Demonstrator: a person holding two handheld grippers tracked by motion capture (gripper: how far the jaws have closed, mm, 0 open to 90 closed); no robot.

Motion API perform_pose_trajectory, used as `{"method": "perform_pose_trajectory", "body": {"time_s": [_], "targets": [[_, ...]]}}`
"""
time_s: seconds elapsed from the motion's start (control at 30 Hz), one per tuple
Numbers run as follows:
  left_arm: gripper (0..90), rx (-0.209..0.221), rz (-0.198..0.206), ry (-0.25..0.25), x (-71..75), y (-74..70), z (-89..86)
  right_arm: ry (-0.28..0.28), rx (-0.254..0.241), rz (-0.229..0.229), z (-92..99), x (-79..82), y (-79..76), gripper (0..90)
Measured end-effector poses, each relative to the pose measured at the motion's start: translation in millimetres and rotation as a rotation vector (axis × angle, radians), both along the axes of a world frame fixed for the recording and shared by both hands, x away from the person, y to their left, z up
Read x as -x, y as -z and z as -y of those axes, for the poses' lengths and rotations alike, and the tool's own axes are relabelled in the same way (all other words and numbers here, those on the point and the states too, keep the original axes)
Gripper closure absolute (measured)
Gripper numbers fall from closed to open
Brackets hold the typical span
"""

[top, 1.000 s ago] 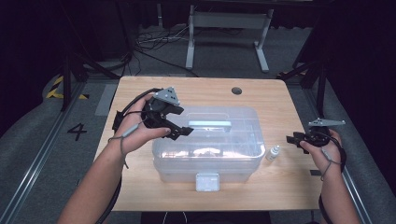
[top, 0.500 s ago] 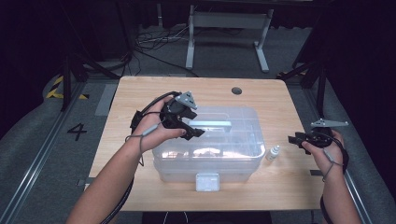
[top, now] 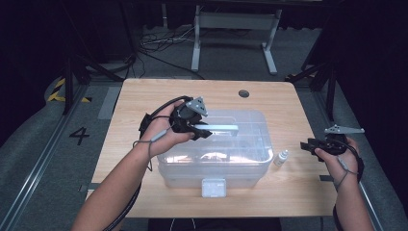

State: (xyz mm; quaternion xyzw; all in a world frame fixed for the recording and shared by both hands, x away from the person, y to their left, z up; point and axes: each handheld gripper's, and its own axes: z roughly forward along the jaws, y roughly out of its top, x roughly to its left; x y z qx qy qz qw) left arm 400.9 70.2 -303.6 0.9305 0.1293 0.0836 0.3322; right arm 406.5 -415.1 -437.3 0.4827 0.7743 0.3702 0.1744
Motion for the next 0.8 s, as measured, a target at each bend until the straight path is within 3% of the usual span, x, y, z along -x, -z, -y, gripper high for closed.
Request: {"method": "perform_pose_trajectory", "body": {"time_s": [0.33,0.6,0.8], "targets": [[73.5,-0.019,0.005,-0.007,0.2,-2.2,1.6,-0.012,-0.004,0.035,-2.9,3.1,-8.4,58.2],[73.9,-0.042,-0.016,-0.012,-3.8,-6.7,3.6,-0.021,-0.013,0.075,-3.3,14.3,-20.2,63.2],[73.8,-0.010,-0.043,-0.035,-14.8,-15.1,1.1,-0.051,-0.040,0.116,-7.2,23.3,-33.1,68.5]]}}
